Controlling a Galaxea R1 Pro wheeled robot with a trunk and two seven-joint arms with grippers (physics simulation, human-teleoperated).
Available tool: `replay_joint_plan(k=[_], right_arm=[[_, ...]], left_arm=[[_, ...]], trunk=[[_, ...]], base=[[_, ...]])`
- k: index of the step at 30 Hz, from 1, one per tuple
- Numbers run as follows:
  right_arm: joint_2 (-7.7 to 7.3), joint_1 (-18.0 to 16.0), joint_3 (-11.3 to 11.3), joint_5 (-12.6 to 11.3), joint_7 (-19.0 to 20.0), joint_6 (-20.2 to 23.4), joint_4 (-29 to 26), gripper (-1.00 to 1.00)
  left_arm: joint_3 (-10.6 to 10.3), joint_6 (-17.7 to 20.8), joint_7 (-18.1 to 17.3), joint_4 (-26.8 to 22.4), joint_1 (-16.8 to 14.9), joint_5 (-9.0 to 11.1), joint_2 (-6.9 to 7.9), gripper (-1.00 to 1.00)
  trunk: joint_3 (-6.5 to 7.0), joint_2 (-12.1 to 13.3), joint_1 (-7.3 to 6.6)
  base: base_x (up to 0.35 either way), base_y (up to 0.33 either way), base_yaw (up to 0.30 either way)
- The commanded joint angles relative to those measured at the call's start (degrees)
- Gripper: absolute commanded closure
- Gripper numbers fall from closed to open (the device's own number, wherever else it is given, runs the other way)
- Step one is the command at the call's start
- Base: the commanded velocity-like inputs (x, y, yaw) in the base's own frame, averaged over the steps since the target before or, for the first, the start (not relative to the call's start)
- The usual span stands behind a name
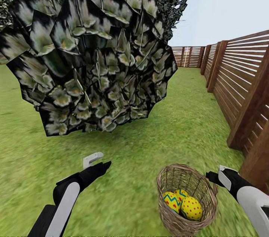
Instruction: Take the three Easter eggs out of the wicker basket on the lawn in the garden, then place them on the lawn next to a single tree (choose any tree) so that all three eggs are next to the same tree and none are left in the basket.
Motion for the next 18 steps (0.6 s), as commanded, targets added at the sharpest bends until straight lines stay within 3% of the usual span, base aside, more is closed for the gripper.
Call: replay_joint_plan(k=[1, 18], right_arm=[[0.01, -0.01, -0.18, -0.47, -0.29, 0.26, -0.13, -1.00], [-0.04, -0.01, -0.18, -0.47, -0.34, 0.26, -0.13, -1.00]], left_arm=[[-0.03, 0.11, 0.56, -0.06, -0.05, 0.61, -0.02, -1.00], [-0.03, 0.11, 0.56, -0.06, -0.04, 0.61, -0.01, -1.00]], trunk=[[-0.24, -0.44, 0.22], [-3.29, -7.26, 3.95]], base=[[0.000, 0.000, 0.000], [0.000, 0.000, 0.000]])
